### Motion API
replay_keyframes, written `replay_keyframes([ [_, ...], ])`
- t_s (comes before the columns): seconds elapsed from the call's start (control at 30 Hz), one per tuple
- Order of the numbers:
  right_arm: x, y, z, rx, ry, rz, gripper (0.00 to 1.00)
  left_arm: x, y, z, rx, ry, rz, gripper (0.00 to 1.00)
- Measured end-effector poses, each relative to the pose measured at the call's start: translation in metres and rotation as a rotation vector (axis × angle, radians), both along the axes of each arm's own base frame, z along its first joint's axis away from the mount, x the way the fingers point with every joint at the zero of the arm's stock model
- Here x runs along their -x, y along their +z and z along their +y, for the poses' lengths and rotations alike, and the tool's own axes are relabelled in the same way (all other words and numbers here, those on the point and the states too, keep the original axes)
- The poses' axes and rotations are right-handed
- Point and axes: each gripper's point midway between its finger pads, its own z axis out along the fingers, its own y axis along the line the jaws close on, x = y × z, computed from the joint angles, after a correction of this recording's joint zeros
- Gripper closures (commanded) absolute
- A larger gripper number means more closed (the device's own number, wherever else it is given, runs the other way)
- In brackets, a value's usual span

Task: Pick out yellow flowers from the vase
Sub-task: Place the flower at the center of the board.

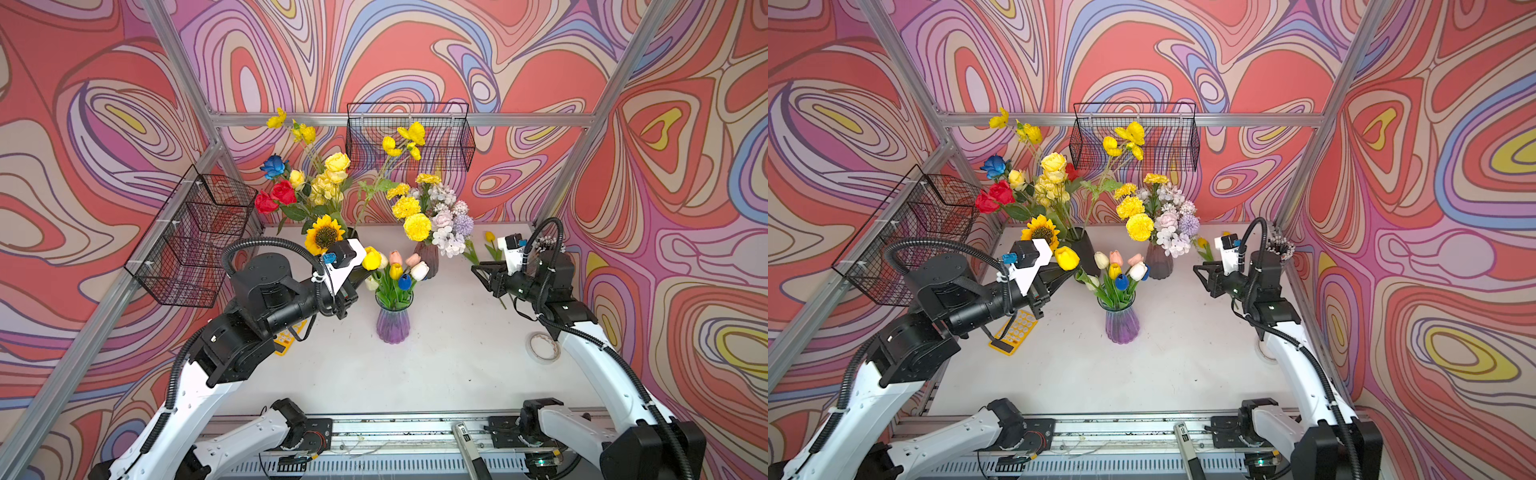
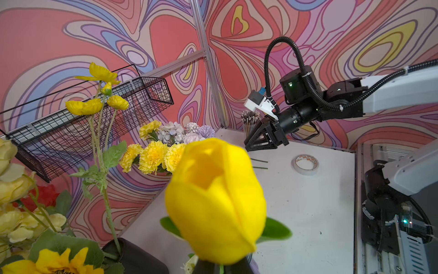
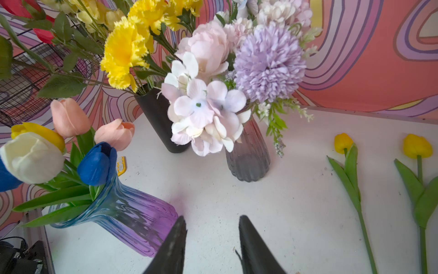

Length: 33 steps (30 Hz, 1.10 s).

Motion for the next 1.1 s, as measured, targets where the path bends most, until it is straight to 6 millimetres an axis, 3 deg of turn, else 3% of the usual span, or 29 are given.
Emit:
replay_keyframes([
  [0.2, 0.006, 0.0, 0.006, -0.01, 0.048, 0.007, 0.61, 0.013, 0.02, -0.001, 0.063, -0.052, 0.032, 1.0],
  [0.6, 0.016, 0.006, 0.018, -0.075, 0.125, 0.031, 0.61, 0.026, 0.022, -0.008, 0.118, -0.124, 0.115, 1.0],
  [0.9, 0.041, 0.029, 0.044, -0.205, 0.32, 0.035, 0.56, 0.02, 0.004, -0.035, 0.13, -0.21, 0.281, 1.0],
  [1.1, 0.08, 0.035, 0.089, -0.24, 0.539, 0.069, 0.54, 0.0, -0.022, -0.059, 0.107, -0.232, 0.414, 1.0],
])
